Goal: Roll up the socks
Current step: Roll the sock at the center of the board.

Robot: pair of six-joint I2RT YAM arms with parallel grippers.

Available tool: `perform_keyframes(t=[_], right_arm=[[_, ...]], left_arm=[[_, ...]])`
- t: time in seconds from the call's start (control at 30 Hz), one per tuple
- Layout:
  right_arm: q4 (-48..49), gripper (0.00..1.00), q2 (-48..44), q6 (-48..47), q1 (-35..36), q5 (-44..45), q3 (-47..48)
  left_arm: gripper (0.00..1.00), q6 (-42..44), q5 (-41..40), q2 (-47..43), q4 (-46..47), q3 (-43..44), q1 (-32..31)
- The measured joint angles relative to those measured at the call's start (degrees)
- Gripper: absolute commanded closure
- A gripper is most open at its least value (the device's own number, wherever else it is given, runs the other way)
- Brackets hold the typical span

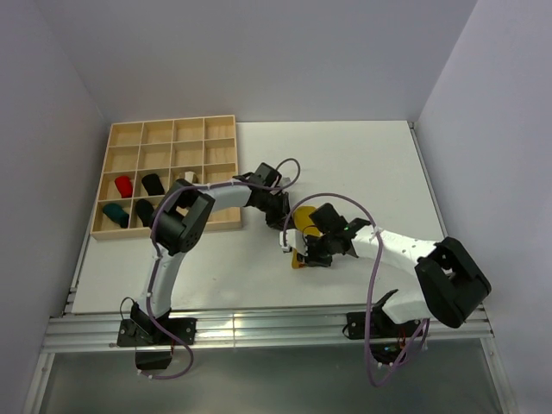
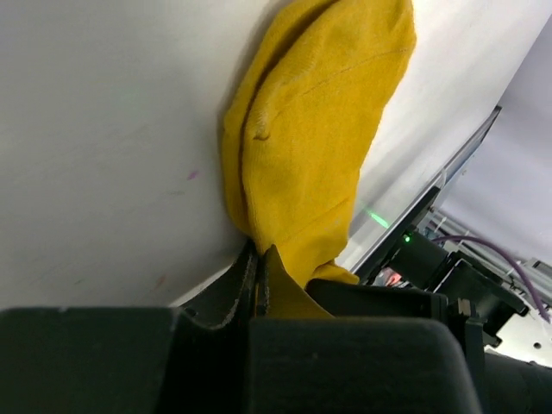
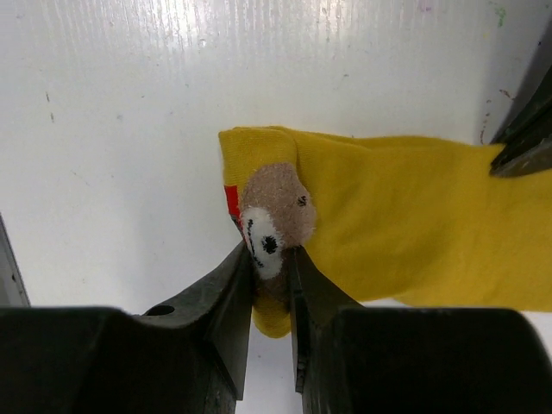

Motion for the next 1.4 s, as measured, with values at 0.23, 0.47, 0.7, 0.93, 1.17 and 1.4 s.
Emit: perform_keyframes(t=[0.23, 0.47, 0.7, 0.93, 1.17, 1.4], right_arm=[[-6.47, 0.81, 5.01, -2.91, -6.05, -4.94, 5.4], [-17.88, 0.8, 18.4, -6.91, -10.67, -11.85, 18.01], [-28.33, 0.8, 28.94, -7.69, -12.26, -16.13, 28.28], [-37.29, 0.79, 37.22, -7.78, -12.83, -18.18, 36.98], [-45.29, 0.79, 44.37, -7.91, -13.14, -19.34, 44.92], [-49.22, 0.78, 47.71, -8.11, -13.14, -19.58, 49.03]], left_arm=[[1.0, -1.01, -1.64, -2.51, 0.31, -3.32, 2.36], [1.0, -1.2, -3.1, -4.04, 2.1, -5.55, 3.21], [0.99, -3.04, -5.38, -6.58, 6.95, -9.88, 3.3], [1.0, -4.7, -7.54, -9.94, 14.03, -16.22, 3.37], [0.96, -6.82, -9.4, -13.05, 21.77, -22.82, 3.58], [0.93, -9.53, -13.81, -17.31, 32.24, -31.63, 2.93]])
